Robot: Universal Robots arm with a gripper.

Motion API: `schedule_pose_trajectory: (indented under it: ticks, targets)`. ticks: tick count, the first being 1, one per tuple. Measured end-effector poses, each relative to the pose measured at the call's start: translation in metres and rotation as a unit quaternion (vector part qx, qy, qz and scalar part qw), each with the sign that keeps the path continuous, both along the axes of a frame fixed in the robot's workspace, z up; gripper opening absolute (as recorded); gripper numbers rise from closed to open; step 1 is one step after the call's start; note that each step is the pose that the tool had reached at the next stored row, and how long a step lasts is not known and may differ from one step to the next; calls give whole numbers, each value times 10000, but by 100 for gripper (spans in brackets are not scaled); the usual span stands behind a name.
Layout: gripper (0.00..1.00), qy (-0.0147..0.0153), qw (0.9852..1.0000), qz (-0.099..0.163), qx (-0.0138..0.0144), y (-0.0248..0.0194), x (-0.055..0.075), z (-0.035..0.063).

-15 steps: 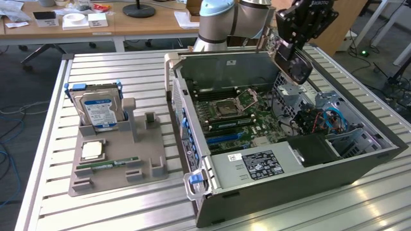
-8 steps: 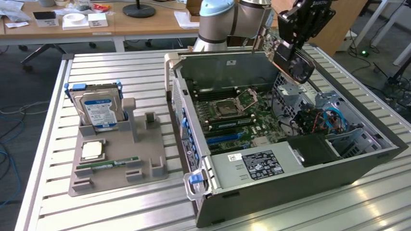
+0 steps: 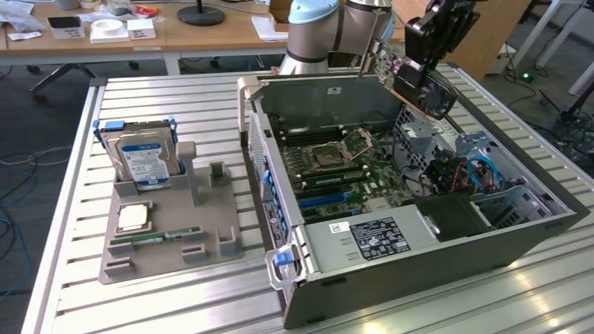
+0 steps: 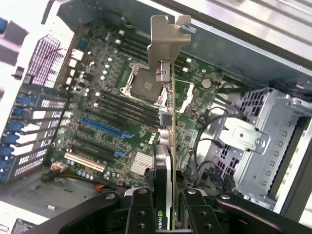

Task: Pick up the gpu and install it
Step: 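Insert the gpu into the slot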

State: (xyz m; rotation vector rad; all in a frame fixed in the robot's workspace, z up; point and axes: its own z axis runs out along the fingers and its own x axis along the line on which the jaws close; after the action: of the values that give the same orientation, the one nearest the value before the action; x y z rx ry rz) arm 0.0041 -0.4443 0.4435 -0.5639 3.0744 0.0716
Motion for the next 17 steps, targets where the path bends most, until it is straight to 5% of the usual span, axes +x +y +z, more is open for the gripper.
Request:
schedule_pose_trajectory:
  ticks: [5,9,17]
  targets:
    - [27,0,9990,442,1,0,0,-4]
    - [27,0,9968,803,1,0,0,-8]
    - [27,0,9884,1522,1,0,0,-13]
